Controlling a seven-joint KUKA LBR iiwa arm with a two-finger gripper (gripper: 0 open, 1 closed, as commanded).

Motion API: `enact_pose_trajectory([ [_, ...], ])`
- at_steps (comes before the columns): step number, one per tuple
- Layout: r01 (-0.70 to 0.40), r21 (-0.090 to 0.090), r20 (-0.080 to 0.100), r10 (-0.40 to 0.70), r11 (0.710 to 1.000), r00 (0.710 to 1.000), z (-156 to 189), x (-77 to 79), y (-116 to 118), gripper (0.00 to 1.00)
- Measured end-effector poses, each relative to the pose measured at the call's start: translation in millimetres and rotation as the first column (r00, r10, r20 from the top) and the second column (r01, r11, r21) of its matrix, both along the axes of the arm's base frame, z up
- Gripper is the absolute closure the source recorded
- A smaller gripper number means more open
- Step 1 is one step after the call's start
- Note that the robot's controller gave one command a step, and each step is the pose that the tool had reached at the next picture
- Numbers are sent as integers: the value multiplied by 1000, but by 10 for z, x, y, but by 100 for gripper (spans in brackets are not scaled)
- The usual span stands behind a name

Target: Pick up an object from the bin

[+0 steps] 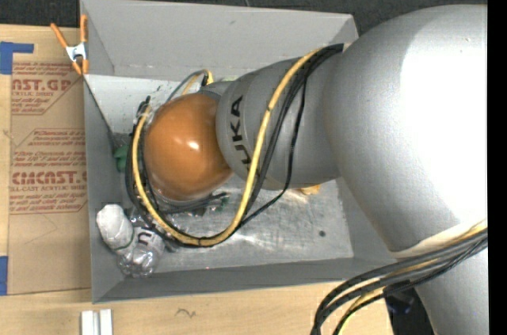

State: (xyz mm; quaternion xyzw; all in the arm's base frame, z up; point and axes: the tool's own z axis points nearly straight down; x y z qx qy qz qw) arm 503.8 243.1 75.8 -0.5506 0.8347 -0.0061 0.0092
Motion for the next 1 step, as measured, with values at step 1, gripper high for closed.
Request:
enact_pose_trajectory([
  [1,2,1,-5,-2,1000,1000,27,-5,-2,100],
])
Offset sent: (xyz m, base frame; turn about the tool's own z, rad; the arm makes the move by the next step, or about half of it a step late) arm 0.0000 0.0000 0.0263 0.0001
